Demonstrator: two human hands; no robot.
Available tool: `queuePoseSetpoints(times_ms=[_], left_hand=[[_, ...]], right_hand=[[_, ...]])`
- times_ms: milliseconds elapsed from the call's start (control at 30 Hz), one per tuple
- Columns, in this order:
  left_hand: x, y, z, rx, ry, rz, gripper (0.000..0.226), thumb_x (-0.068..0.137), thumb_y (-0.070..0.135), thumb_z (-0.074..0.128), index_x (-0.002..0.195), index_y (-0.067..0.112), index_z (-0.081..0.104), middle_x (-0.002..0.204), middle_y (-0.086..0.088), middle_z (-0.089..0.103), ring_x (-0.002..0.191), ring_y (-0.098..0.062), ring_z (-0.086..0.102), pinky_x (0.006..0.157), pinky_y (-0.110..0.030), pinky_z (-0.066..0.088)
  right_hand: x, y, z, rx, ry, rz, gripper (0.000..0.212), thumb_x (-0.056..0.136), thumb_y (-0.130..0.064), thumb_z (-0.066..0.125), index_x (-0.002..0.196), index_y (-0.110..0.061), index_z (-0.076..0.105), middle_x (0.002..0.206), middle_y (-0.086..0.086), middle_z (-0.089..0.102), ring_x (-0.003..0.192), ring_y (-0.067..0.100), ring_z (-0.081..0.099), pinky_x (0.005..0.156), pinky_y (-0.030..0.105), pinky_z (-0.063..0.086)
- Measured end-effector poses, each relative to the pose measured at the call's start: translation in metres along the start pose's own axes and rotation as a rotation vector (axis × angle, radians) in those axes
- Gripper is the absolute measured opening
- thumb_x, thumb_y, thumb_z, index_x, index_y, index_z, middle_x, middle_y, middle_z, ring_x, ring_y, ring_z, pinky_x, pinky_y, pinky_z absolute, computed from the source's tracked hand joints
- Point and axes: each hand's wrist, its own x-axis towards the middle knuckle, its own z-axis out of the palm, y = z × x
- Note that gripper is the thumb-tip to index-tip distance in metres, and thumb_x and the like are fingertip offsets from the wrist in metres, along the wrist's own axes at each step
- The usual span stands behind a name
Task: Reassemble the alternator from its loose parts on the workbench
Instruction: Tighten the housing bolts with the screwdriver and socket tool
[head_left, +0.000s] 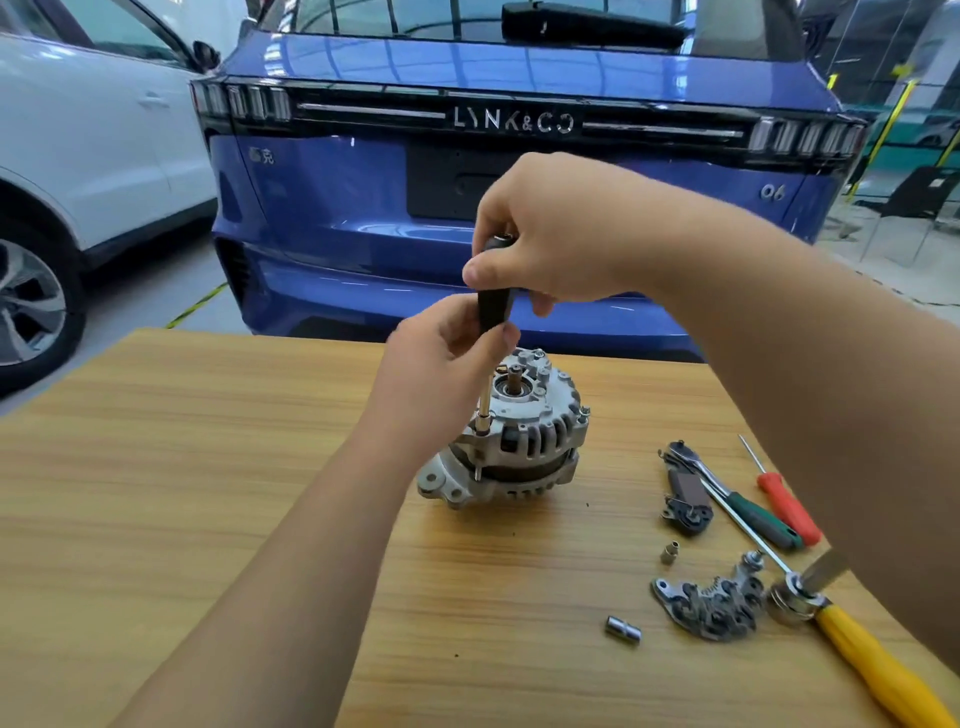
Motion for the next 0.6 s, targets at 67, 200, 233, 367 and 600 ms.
queuePoseSetpoints(times_ms=[67,200,233,367,600], left_hand=[[-0.004,0.007,0.019,-0.007,0.048,-0.097,0.010,0.089,0.034,0.063,0.091,0.033,0.052,0.073,0.012,0.061,0.062,0.001,0.057,0.050,-0.012,0.042],[0.017,0.020,0.032,0.081,0.050,-0.221,0.022,0.077,0.026,0.058,0.060,0.023,0.045,0.046,0.007,0.042,0.044,-0.014,0.038,0.045,-0.029,0.034],[0.026,0.021,0.024,0.042,-0.092,-0.252,0.025,0.075,0.022,0.054,0.052,0.022,0.045,0.042,0.005,0.038,0.043,-0.016,0.034,0.047,-0.029,0.033],[0.031,0.013,0.010,-0.250,-0.314,-0.319,0.027,0.082,0.010,0.056,0.058,0.015,0.046,0.042,0.005,0.039,0.042,-0.012,0.037,0.050,-0.028,0.038],[0.029,0.015,0.026,0.238,-0.111,-0.197,0.034,0.084,0.002,0.045,0.056,0.017,0.035,0.045,0.004,0.033,0.038,-0.009,0.032,0.038,-0.016,0.021]], right_hand=[[0.004,-0.002,0.010,-0.117,0.101,0.069,0.031,0.090,-0.045,0.058,0.089,-0.015,0.066,0.064,0.000,0.067,0.057,0.014,0.063,0.047,0.025,0.037],[0.000,-0.002,0.023,-0.127,0.156,-0.045,0.036,0.093,-0.050,0.054,0.086,-0.016,0.062,0.078,-0.004,0.058,0.070,0.015,0.053,0.053,0.029,0.035],[-0.002,-0.001,0.024,-0.015,0.148,-0.084,0.032,0.093,-0.049,0.054,0.083,-0.019,0.060,0.078,-0.006,0.057,0.070,0.013,0.051,0.057,0.029,0.037],[0.005,-0.004,0.037,0.074,0.307,0.018,0.047,0.100,-0.042,0.044,0.058,-0.020,0.040,0.057,-0.002,0.042,0.054,0.015,0.037,0.052,0.032,0.027],[0.010,-0.007,0.047,0.008,0.388,0.137,0.042,0.096,-0.039,0.045,0.061,-0.016,0.046,0.062,0.003,0.050,0.056,0.021,0.044,0.049,0.030,0.028]])
